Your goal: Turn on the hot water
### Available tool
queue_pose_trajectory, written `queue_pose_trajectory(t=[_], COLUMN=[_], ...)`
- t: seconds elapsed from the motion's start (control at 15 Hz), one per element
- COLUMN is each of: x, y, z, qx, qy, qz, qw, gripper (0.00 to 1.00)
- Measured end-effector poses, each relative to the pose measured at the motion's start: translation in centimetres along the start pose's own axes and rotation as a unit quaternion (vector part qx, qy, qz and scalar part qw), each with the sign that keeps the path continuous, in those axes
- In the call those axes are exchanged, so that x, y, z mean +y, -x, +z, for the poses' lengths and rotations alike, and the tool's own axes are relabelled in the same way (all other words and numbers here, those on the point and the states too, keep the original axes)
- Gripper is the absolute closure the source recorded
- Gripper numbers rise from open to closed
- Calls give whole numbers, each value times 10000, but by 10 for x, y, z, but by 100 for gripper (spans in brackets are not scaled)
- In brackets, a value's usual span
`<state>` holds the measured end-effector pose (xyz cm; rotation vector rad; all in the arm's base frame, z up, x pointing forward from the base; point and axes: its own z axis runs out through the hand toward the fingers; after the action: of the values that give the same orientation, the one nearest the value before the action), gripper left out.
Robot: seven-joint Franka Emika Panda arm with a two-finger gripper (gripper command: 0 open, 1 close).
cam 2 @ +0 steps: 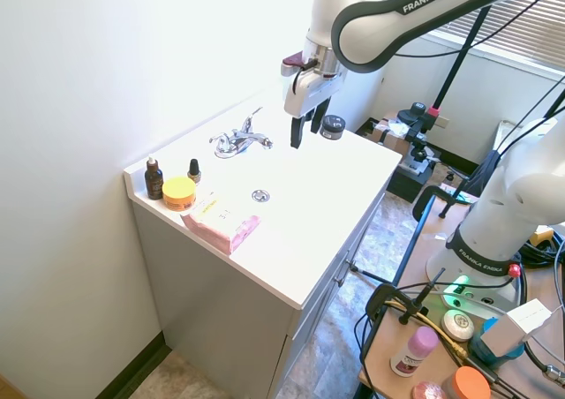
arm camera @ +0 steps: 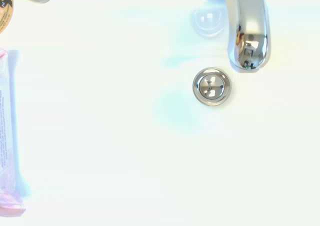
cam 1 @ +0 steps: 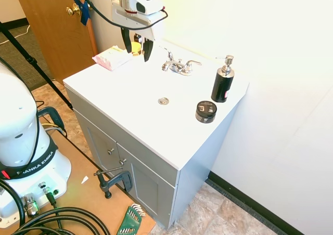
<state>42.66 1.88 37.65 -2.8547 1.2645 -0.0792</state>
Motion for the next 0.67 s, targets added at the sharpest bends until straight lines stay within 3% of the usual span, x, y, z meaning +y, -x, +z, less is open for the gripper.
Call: queue_pose_trajectory(t=[0.13,0.33,0.53,0.67], x=[-1,-24,-66,-85], y=[0,0,-9,-21], z=[2,18,23,20], qx=[50,683,1304,1725], qy=[28,72,-161,-321], qz=[57,477,976,1281], qw=[10000,9965,9865,9761], gripper=[0,0,0,0])
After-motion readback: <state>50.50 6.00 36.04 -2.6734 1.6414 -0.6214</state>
